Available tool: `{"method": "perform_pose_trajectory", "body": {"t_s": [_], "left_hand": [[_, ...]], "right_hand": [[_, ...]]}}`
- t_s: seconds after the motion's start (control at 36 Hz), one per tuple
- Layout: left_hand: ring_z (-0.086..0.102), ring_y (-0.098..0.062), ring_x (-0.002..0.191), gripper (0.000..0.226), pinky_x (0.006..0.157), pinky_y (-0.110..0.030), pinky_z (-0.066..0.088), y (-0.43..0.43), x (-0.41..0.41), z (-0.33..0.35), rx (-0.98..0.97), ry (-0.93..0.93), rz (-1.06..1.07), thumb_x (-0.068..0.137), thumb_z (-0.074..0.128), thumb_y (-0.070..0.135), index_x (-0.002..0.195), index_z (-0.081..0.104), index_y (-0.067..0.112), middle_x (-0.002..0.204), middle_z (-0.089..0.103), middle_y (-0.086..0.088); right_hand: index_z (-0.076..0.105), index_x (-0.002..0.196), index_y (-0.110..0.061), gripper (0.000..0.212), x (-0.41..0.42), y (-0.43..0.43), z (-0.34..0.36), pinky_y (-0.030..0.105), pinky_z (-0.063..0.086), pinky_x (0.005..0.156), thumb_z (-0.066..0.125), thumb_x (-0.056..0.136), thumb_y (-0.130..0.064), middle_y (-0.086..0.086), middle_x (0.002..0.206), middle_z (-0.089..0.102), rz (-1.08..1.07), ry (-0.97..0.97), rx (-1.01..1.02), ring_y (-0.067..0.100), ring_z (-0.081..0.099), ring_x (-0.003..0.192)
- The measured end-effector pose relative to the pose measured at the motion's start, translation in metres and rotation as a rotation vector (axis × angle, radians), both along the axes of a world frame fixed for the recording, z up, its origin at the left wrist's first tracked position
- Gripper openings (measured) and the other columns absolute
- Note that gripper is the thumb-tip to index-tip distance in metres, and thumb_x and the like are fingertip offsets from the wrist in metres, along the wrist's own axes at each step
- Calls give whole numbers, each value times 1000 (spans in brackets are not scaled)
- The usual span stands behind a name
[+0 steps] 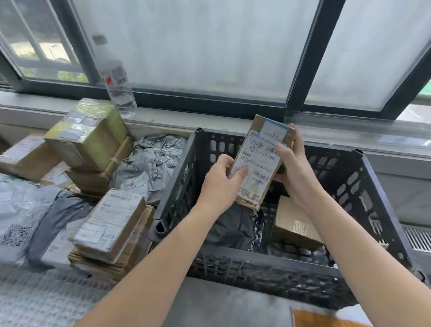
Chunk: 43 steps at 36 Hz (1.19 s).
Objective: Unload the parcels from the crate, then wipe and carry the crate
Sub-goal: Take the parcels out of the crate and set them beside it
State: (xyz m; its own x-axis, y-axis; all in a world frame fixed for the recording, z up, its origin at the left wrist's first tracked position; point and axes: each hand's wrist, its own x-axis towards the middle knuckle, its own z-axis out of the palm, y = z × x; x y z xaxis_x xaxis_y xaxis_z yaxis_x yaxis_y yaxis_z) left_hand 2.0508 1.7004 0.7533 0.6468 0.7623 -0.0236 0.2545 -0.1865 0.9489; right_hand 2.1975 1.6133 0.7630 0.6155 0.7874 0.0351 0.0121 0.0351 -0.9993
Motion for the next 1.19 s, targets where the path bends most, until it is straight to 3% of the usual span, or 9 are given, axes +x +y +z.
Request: {"method": "perform_pose_trajectory", "body": {"t_s": [0.11,0.22,0.44,0.58,0.69,0.81,0.89,1.03,1.19], "left_hand": [[65,-17,92,13,81,-41,56,9,-13,2,11,-13,-35,97,57,37,92,47,30,106,63,-2],[61,1,96,28,75,-11,47,26,-36,12,-31,-71,-120,97,59,31,121,45,31,119,61,5],[61,-8,115,53,103,-44,48,62,-80,24,-68,-136,-170,91,62,28,137,38,40,126,62,10],[59,-8,115,57,102,-34,47,87,-108,26,-68,-230,-190,92,65,14,136,38,40,127,60,5],[59,-9,115,60,102,-39,48,105,-127,29,-50,-248,-177,90,67,17,138,38,39,128,60,6],[58,7,104,59,88,-12,47,121,-145,30,-79,-277,-208,93,65,14,140,38,35,122,61,15],[56,13,95,57,78,-4,45,132,-157,36,-73,-303,-198,93,64,11,139,40,35,109,59,25],[62,-1,103,52,92,-40,55,141,-174,45,-111,-329,-154,93,64,14,130,41,43,113,63,20],[62,6,94,57,92,-40,56,146,-199,57,-49,-300,-143,94,64,12,142,41,33,104,58,29]], "right_hand": [[17,148,-42,73,-20,18,11,31,51,91,63,94,-28,-9,120,62,-46,-145,-37,8,62,109],[27,142,-38,64,-44,39,28,33,54,89,65,92,-28,-8,117,64,-124,-301,-65,9,65,104],[26,142,-35,60,-98,83,54,43,51,99,61,95,-23,-10,114,65,-198,-416,-34,10,63,108],[19,148,-38,67,-130,112,61,8,47,79,59,96,-25,-4,126,60,-239,-484,-46,-4,58,105],[15,151,-40,69,-155,132,67,5,44,75,57,97,-30,-9,131,55,-293,-517,-36,-9,54,105],[15,151,-39,66,-178,145,66,24,49,95,55,99,-32,-6,136,55,-283,-509,-7,7,55,120],[18,151,-36,63,-193,154,65,13,49,89,54,99,-33,-7,137,54,-265,-504,-5,5,55,121],[26,145,-35,52,-213,165,69,0,45,73,51,101,-30,-9,131,58,-238,-513,-29,-1,59,110],[27,146,-32,52,-227,172,74,21,51,87,51,100,-36,-13,127,60,-192,-516,-23,4,60,112]]}}
